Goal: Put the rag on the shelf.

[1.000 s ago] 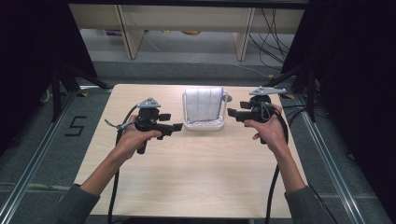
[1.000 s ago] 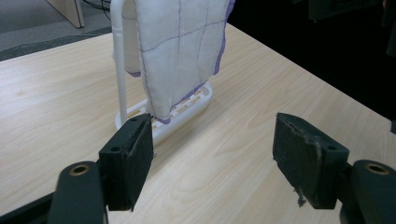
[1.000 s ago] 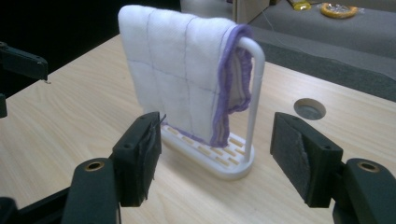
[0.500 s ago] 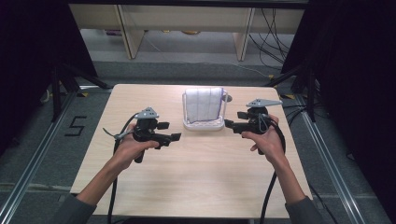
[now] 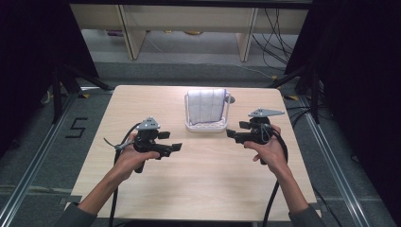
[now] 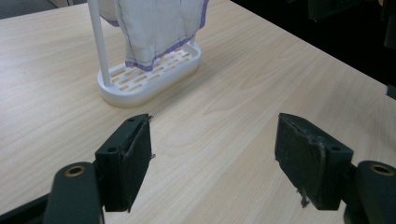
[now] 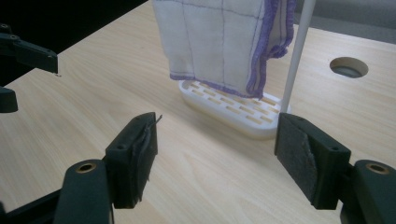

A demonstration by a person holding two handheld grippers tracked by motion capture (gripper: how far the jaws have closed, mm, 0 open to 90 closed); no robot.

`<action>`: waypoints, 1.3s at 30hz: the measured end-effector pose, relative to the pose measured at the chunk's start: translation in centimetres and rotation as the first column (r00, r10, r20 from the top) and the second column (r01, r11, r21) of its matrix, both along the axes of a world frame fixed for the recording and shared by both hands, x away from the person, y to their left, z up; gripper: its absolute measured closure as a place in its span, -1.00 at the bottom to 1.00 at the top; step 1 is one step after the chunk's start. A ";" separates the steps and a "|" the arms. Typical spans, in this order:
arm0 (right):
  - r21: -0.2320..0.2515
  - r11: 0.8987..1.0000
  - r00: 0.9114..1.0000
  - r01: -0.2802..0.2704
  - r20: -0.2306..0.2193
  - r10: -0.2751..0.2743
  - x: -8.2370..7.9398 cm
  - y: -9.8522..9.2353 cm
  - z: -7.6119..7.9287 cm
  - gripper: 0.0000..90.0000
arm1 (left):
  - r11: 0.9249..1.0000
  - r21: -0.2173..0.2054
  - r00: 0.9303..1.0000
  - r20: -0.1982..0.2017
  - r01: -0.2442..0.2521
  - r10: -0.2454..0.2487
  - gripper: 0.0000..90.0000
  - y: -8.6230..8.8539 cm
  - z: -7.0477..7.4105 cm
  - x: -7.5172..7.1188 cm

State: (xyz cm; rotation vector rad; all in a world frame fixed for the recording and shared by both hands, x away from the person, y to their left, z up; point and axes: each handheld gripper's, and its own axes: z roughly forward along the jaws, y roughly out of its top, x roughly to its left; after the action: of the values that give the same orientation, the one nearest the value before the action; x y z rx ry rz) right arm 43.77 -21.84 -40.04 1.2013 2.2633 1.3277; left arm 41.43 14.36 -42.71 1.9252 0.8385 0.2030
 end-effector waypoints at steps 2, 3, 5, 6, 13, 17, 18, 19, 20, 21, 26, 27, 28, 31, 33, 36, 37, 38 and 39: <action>0.004 1.000 1.000 0.013 -0.019 -0.013 -0.3 0.1 -0.2 -0.32 | 1.000 0.006 1.000 -0.007 0.004 -0.004 -0.40 0.0 -0.4 -0.2; -0.001 1.000 1.000 0.011 -0.029 -0.011 -0.4 0.2 -0.2 -0.32 | 1.000 0.006 1.000 -0.011 0.006 -0.006 -0.40 0.0 -0.5 -0.3; -0.008 1.000 1.000 -0.001 -0.010 0.001 -0.4 0.1 -0.5 -0.32 | 1.000 0.016 1.000 -0.007 0.001 -0.001 -0.40 0.0 -0.8 -0.6; -0.002 1.000 1.000 -0.007 -0.011 0.007 -0.4 0.1 -0.6 -0.32 | 1.000 0.020 1.000 -0.007 0.002 -0.002 -0.40 0.0 -1.0 -0.7; -0.015 1.000 0.999 -0.013 -0.034 0.012 -1.1 0.4 -1.4 -0.32 | 0.998 0.053 1.000 0.001 0.018 -0.019 -0.41 -0.2 -1.9 -1.6; -0.012 1.000 0.999 -0.018 -0.034 0.018 -1.2 0.7 -1.8 -0.32 | 0.998 0.056 1.000 0.002 0.030 -0.030 -0.42 -0.3 -2.5 -2.2; -0.040 0.999 0.999 -0.032 -0.011 0.032 -1.0 0.6 -1.9 -0.32 | 0.998 0.061 0.999 0.004 0.031 -0.031 -0.42 -0.3 -2.7 -2.4; -0.024 1.000 0.999 -0.020 -0.041 0.019 -1.3 0.8 -2.0 -0.32 | 0.997 0.066 0.999 0.003 0.036 -0.036 -0.42 -0.3 -2.9 -2.5; -0.026 0.999 0.999 -0.025 -0.037 0.024 -1.3 0.8 -2.1 -0.32 | 0.997 0.069 0.999 0.001 0.037 -0.037 -0.42 -0.2 -3.1 -2.7; -0.018 1.000 0.998 -0.012 -0.054 0.011 -1.5 0.9 -2.2 -0.32 | 0.997 0.066 0.999 -0.001 0.039 -0.040 -0.42 -0.2 -3.3 -2.8; -0.042 0.999 0.999 -0.026 -0.033 0.025 -2.1 0.7 -2.6 -0.32 | 0.997 0.069 0.999 -0.011 0.045 -0.044 -0.43 0.4 -4.0 -3.8; -0.031 0.999 0.998 -0.024 -0.053 0.023 -2.3 0.8 -2.6 -0.32 | 0.997 0.068 0.999 -0.014 0.048 -0.047 -0.43 0.5 -4.0 -3.9; -0.038 0.999 0.999 -0.025 -0.039 0.024 -2.4 0.8 -2.7 -0.32 | 0.997 0.069 0.999 -0.011 0.042 -0.041 -0.43 0.6 -4.1 -4.1; -0.052 0.998 0.998 -0.026 -0.051 0.023 -2.9 0.7 -2.9 -0.32 | 0.997 0.065 0.999 -0.010 0.035 -0.034 -0.43 0.9 -4.2 -4.4; -0.049 0.998 0.998 -0.038 -0.055 0.035 -3.2 0.7 -3.1 -0.32 | 0.997 0.066 0.999 -0.015 0.035 -0.034 -0.43 1.0 -4.3 -4.7; -0.060 0.997 0.997 -0.047 -0.058 0.044 -3.6 0.8 -3.4 -0.32 | 0.996 0.077 0.999 -0.020 0.045 -0.044 -0.43 1.3 -4.5 -5.0; -0.057 0.997 0.997 -0.047 -0.066 0.043 -3.8 0.9 -3.6 -0.32 | 0.997 0.074 0.999 -0.015 0.039 -0.038 -0.43 1.3 -4.6 -5.2; -0.063 0.997 0.996 -0.046 -0.074 0.042 -4.1 1.1 -3.7 -0.32 | 0.996 0.082 0.999 -0.009 0.038 -0.037 -0.43 1.4 -4.7 -5.4; -0.055 0.998 0.996 -0.040 -0.086 0.035 -4.4 1.3 -3.9 -0.32 | 0.995 0.095 0.999 -0.005 0.033 -0.033 -0.43 1.4 -4.8 -5.6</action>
State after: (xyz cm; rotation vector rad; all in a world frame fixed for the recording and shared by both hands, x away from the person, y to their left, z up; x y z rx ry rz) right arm 39.41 -20.58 -43.97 1.2236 2.3770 1.2383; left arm 35.87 15.81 -47.48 2.0276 0.8114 0.2240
